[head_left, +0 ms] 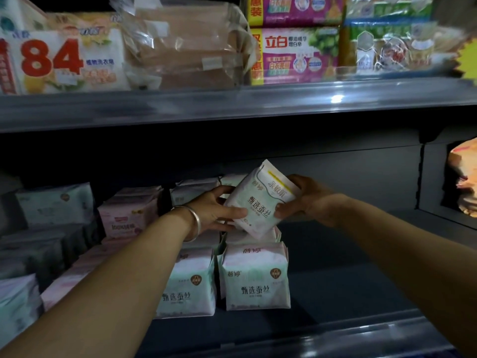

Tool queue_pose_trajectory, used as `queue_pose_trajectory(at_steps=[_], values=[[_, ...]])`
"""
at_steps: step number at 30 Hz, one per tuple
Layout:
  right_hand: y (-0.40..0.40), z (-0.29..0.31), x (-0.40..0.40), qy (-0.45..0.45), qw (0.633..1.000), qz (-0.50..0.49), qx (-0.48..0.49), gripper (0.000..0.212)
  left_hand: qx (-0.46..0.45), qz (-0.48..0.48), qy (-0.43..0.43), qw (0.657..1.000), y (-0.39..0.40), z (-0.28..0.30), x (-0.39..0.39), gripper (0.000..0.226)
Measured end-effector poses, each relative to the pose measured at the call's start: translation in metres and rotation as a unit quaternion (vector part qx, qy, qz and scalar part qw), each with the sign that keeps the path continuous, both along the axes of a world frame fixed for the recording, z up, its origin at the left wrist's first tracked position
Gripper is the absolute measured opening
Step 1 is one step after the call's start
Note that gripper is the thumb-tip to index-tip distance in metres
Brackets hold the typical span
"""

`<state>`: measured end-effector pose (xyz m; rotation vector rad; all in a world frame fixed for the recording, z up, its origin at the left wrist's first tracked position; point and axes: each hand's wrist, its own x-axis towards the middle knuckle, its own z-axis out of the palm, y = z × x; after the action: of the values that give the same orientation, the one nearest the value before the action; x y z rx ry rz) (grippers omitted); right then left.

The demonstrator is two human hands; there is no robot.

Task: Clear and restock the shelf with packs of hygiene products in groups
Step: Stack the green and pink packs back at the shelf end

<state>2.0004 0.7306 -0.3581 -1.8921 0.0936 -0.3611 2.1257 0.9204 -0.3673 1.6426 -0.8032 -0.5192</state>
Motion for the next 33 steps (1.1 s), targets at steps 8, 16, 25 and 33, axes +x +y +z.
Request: queue_pose_trajectory(at_steps=[8,16,25,33], values=[[0.000,0.006,0.001,-0.050,0.982,-0.083,-0.164,0.073,0.041,-0.023,0.023,0.999,0.004,0.006,-0.009,0.045],[0.007,0.002,-0.006,-0.124,0.935,-0.057,-0.326,0.075,-0.085,0.059,0.214,0.971,-0.008,0.013,-0.022,0.047],[0.009,-0.007,-0.013,-0.011,0.995,0.075,0.057,0.053,-0.161,0.079,0.119,0.977,-0.012,0.009,-0.019,0.061],[0.010,-0.008,0.004,-0.024,0.997,-0.026,0.074,0.053,-0.159,0.041,0.091,0.982,-0.013,0.007,-0.019,0.039]])
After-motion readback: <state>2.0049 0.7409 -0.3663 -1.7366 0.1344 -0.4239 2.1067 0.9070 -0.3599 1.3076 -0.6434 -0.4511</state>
